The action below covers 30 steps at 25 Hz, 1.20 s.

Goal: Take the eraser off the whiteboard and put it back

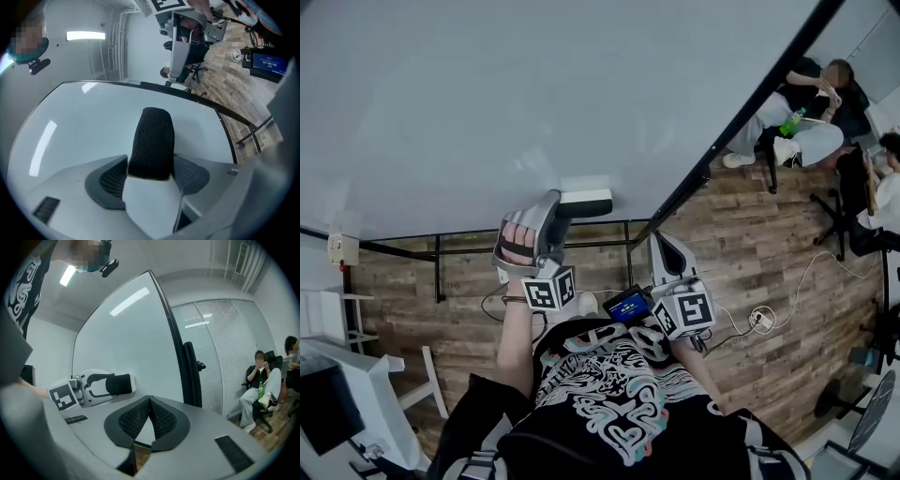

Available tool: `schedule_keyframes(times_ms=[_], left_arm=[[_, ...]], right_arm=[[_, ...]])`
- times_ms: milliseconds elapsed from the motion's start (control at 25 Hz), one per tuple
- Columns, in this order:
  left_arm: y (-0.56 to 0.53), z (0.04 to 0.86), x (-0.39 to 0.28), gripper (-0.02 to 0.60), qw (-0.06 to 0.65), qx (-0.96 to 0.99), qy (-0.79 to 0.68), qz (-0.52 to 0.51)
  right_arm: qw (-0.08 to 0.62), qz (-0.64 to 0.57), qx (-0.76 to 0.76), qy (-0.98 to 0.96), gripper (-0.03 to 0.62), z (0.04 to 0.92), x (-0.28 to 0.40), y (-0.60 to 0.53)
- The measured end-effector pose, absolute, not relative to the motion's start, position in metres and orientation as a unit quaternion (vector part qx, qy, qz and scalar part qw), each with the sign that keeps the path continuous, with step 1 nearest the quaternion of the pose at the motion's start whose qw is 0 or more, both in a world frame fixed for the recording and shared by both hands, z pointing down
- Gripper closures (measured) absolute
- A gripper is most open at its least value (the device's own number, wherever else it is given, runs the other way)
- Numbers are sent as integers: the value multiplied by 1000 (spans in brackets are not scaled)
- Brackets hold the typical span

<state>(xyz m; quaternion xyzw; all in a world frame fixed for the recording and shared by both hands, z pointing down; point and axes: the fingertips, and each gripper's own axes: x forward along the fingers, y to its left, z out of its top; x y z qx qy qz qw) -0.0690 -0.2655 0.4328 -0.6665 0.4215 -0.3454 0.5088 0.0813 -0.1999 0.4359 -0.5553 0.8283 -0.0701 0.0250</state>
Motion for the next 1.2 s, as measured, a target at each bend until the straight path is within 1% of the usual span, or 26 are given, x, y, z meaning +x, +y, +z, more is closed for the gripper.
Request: schedule_keyframes(times_ms=[80,240,640,840,1000,1200], left_arm=[[-266,434,-68,289,504,-672,419,-346],[-266,442,-66,231,494,-677,414,-354],[-263,444,-70,192,468,-690,429,-346],[-252,454,-80,164,405,-724,447,-335],[-238,443,-92,166,341,-750,490,-286],[-222,434,-105,184,291,-759,528,-248]], right_arm=[[26,-71,-556,828,576,436,82,-200],[26,-73,-553,830,576,439,81,-200],[26,-74,-552,830,576,439,84,-197],[27,-74,-546,834,576,438,82,-191],[24,-70,-539,839,576,435,82,-184],[27,-61,-536,842,576,430,85,-173]])
